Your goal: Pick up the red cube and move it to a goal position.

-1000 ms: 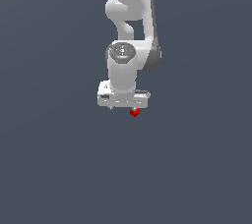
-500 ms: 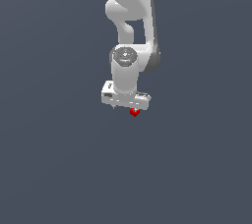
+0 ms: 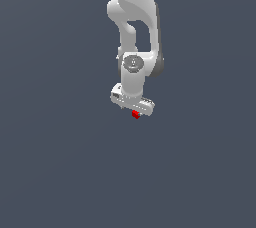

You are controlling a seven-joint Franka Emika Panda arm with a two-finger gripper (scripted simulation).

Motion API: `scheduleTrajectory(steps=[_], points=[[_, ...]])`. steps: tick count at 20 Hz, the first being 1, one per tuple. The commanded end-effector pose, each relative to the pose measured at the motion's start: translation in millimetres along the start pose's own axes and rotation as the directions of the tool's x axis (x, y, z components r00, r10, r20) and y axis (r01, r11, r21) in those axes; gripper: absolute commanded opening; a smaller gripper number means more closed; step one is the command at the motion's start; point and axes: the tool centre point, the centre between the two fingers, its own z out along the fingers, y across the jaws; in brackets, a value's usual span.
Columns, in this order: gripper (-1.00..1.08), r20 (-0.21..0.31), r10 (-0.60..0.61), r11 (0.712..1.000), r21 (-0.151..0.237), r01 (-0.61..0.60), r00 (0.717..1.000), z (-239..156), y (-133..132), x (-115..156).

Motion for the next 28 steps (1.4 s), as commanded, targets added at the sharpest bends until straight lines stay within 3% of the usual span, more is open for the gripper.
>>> scheduleTrajectory(steps=[1,10,19,20,28], points=[[1.0,-0.004,0.061,0.998,0.003,-0.061,0.998,11,-4,-8],[1.0,-0.013,0.211,0.977,0.012,-0.211,0.977,40,-16,-24],[1.0,-0.015,0.26,0.965,0.016,-0.26,0.965,50,-22,-29],[-1.0,-0.015,0.26,0.965,0.016,-0.26,0.965,50,-22,-29],[-1.0,-0.015,0.26,0.965,0.016,-0.26,0.965,50,-22,-29]])
